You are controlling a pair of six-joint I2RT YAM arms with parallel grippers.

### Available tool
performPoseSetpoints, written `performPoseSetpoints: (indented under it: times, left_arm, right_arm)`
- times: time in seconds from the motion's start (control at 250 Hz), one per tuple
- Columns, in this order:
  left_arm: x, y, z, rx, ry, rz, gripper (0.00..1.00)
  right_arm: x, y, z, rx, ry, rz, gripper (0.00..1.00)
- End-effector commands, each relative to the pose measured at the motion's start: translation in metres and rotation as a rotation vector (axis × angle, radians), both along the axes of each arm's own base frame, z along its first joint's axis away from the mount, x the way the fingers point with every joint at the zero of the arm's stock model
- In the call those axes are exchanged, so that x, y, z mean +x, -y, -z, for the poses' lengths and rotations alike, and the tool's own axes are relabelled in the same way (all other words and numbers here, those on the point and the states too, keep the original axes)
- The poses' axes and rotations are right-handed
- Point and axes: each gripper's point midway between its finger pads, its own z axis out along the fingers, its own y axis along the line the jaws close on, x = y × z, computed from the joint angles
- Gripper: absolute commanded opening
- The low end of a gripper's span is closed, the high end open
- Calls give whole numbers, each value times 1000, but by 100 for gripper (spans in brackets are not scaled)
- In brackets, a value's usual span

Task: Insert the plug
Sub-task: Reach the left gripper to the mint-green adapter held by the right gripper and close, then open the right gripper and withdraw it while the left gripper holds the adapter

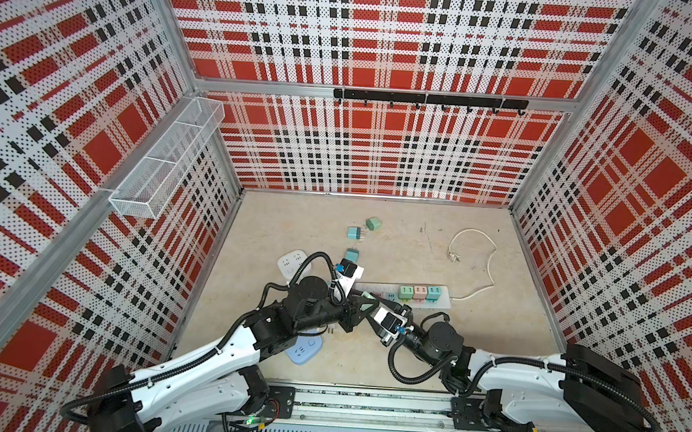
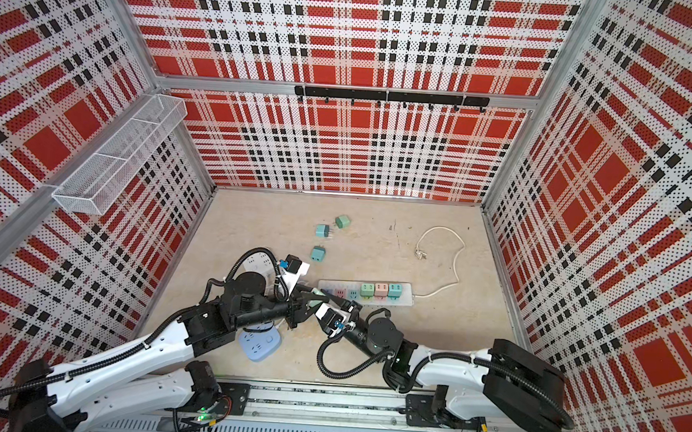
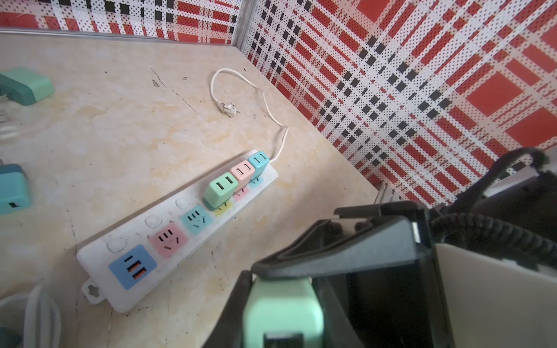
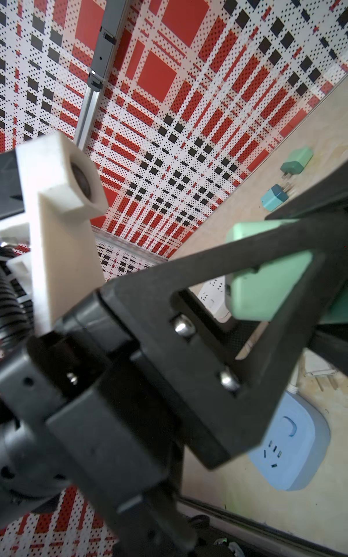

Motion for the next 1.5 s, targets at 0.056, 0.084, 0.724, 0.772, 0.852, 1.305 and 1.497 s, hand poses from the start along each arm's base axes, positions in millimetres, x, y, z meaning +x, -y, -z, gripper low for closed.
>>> performPoseSetpoints:
  times: [0.056, 0.084, 0.724, 0.772, 0.852, 1.305, 1.497]
  left_arm:
    - [4, 5, -13, -16, 50, 27, 4]
    - [4, 6, -15, -23, 55, 35, 3]
    - [66, -51, -17, 71, 408, -160, 0]
    - [62, -51, -17, 71, 422, -147, 0]
    - [45, -39, -17, 97, 525, -18, 0]
    - [10, 6, 37, 361, 730, 270, 0]
    - [15, 20, 61, 427, 629, 333, 0]
  right_arm:
    - [3, 3, -21, 94, 5, 21, 63]
    - [3, 3, -22, 100, 1, 25, 73]
    - [92, 148, -24, 165, -248, 621, 100]
    - [101, 175, -23, 219, -288, 682, 100]
    - [112, 215, -19, 296, -344, 785, 100]
    - [154, 313, 65, 441, -612, 1097, 100]
    - [161, 307, 90, 464, -669, 1055, 100]
